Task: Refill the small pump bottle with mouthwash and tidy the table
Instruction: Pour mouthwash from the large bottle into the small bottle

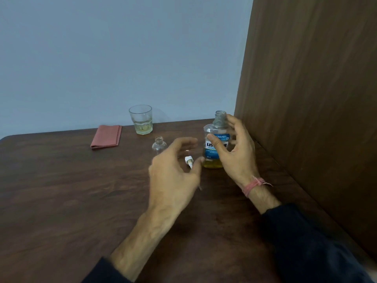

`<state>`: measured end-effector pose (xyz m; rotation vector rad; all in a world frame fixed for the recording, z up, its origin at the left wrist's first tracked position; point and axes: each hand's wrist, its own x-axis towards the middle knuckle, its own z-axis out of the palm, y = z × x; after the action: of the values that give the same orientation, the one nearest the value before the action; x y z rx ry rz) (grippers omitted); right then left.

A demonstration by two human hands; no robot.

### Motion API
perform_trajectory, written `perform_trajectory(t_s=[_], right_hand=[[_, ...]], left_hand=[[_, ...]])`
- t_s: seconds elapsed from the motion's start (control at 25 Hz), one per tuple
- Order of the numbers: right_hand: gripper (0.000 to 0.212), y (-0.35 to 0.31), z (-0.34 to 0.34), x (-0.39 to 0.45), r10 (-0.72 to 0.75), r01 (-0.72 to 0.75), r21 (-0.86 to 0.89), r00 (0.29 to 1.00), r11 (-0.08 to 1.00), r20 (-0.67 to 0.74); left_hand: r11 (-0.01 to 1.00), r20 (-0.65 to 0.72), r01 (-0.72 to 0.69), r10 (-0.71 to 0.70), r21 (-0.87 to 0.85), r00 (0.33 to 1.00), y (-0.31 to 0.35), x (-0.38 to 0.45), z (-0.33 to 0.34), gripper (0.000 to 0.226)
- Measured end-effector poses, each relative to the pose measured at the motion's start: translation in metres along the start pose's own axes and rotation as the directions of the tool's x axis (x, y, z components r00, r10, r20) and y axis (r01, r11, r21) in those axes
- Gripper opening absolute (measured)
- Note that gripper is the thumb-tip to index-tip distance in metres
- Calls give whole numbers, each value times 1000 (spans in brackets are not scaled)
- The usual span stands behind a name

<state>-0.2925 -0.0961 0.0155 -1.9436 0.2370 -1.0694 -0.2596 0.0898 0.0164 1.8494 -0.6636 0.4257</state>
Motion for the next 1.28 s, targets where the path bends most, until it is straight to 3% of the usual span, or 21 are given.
perform_trajectory(t_s=[0.08, 0.16, 0.36, 0.56, 0.84, 1.28], right_hand=[[62, -1, 2, -1, -2, 2, -3, 1000, 1000, -27], [59, -3, 6, -2, 10, -9, 24, 999, 1000, -34], [56, -6, 18, -5, 42, -35, 140, 998, 989, -49], [56, -18, 39, 0, 19, -5, 170, 997, 985, -80], [48, -35, 63, -6, -262, 264, -49, 964, 963, 41], [57, -27, 92, -4, -422, 439, -308, 898, 844, 125]], left_hand=[[997, -154, -67, 70, 26, 986, -8, 8, -27, 29], [998, -232, -56, 57, 13, 971, -24, 21, -50, 30], [990, -13, 65, -67, -127, 998, -64, 24, -58, 58], [974, 17, 107, -105, -202, 994, -69, 26, -52, 45], [974, 13, 133, -133, -185, 991, -74, 28, -54, 41], [985, 3, 104, -105, -136, 994, -77, 29, -54, 48]])
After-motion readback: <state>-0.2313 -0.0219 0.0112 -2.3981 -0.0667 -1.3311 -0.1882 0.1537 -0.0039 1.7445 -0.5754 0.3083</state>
